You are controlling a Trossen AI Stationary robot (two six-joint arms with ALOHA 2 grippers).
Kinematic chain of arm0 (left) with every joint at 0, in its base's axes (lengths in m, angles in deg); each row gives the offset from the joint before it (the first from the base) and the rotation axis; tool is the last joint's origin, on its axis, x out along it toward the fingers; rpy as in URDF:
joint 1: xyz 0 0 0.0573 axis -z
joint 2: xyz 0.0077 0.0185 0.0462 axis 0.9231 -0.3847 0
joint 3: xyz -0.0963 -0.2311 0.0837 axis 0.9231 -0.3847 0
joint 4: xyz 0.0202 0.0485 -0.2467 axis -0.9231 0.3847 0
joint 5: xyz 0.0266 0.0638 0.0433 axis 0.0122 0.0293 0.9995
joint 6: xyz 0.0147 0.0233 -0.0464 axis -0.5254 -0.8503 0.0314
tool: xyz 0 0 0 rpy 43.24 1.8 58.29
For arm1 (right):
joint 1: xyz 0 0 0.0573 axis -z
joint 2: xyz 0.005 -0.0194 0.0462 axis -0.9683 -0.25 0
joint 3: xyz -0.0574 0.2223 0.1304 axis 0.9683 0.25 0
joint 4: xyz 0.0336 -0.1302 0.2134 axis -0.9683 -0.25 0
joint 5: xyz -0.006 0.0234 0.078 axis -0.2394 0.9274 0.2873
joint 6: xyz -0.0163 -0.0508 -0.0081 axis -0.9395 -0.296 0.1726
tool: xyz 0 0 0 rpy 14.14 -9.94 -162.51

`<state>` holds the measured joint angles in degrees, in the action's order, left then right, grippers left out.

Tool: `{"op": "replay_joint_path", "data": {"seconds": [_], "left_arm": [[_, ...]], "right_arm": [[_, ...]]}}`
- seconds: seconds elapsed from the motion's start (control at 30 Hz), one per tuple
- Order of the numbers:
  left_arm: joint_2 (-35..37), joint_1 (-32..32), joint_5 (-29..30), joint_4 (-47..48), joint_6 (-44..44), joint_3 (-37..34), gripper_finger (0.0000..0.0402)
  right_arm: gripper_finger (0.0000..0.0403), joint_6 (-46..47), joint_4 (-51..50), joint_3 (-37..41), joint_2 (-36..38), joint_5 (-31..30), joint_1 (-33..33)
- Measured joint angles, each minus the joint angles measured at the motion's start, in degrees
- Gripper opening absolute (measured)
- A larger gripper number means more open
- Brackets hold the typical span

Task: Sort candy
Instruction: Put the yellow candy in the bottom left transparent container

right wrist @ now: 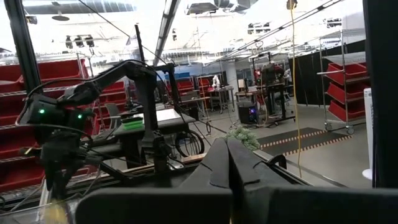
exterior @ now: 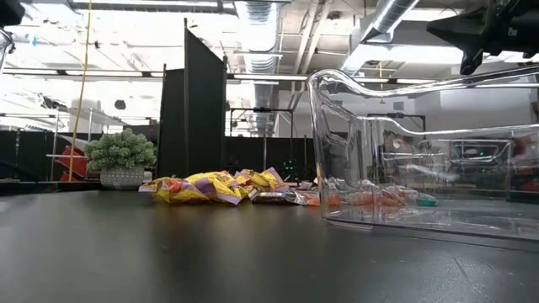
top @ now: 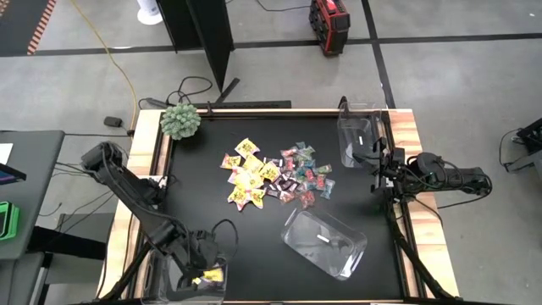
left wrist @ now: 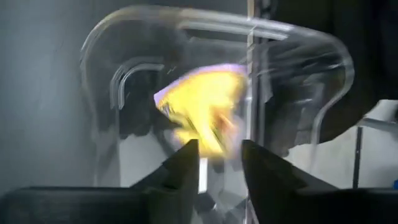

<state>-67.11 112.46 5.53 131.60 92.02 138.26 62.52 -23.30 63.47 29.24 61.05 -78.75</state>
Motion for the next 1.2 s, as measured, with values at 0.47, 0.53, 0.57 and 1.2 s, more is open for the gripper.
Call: {"op": "replay_joint_path", "data": {"seconds": [0.47, 0.53, 0.57, 1.2], "left_arm": [[-0.79, -1.21, 4.76, 0.08, -5.44, 0.61, 0.0181], [-0.79, -1.70, 6.08, -1.22, -8.06, 0.61, 0.0167], [-0.79, -1.80, 6.85, -1.52, -9.53, 0.61, 0.0159], [-8.21, -4.75, 7.76, -1.78, -18.46, 0.58, 0.0026]], "right_arm": [[0.0000, -0.92, 0.20, 0.00, 0.02, 0.00, 0.04], [0.0000, -0.63, 0.07, 0.00, 0.02, 0.00, 0.04], [0.0000, -0.61, -0.01, 0.00, 0.02, 0.00, 0.04], [0.0000, 0.94, -1.72, 0.00, 0.02, 0.02, -0.17]]}}
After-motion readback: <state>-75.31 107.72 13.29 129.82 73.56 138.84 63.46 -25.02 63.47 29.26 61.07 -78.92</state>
